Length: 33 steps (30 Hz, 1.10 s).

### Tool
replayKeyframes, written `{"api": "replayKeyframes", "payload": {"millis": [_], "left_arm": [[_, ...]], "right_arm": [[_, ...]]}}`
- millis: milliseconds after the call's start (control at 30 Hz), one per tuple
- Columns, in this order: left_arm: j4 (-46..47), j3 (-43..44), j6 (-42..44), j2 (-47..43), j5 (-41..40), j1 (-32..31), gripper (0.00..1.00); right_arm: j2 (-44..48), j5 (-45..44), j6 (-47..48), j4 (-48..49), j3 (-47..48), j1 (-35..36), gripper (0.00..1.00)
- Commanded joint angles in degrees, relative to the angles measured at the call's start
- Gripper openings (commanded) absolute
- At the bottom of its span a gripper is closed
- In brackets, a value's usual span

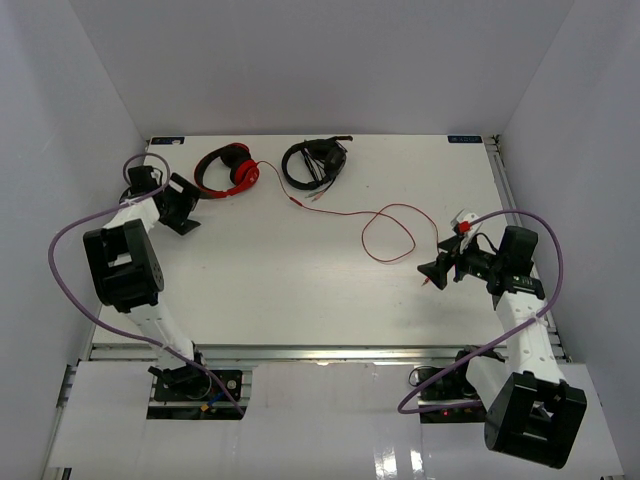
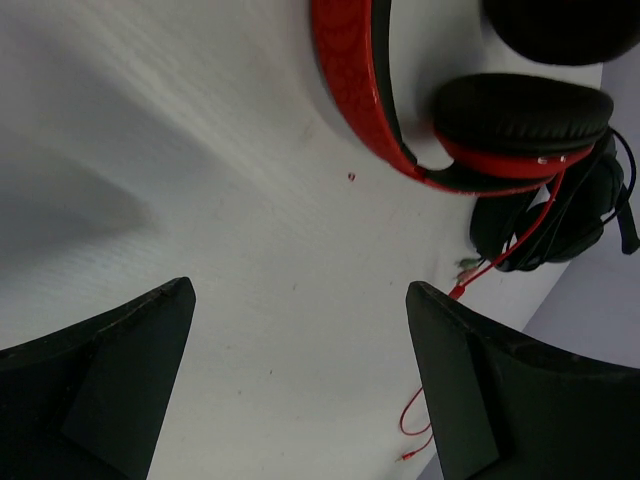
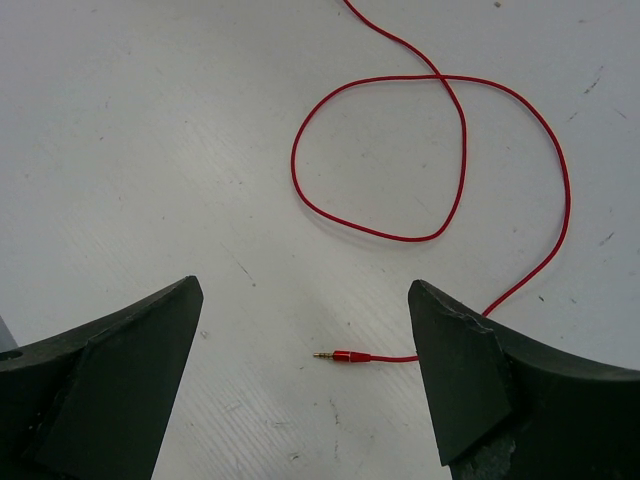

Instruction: Wrap the headphones

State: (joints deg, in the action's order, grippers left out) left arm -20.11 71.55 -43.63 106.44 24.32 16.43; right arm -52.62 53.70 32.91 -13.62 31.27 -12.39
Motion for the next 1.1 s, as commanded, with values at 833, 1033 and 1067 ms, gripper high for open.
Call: {"api": "replayKeyframes", "payload": {"millis": [833,1033,1067], "left_arm": [[-14.08,44.71,14.26,31.73,-30.03,-9.49,0.25],[-12.26,37.68,16.93,23.59,-30.45,-9.84,0.02],[-11.71,35.99,17.57,21.58,-30.34,-9.85,0.00]], "right_arm": [[-3.02,-1.41,2.60,-0.44,0.99,0.79,0.90],[-2.78,-1.45,3.45,-1.52,0.85,0.85,0.90],[-2.71,-1.19,3.79,-1.95,0.83,0.85,0.90]]}}
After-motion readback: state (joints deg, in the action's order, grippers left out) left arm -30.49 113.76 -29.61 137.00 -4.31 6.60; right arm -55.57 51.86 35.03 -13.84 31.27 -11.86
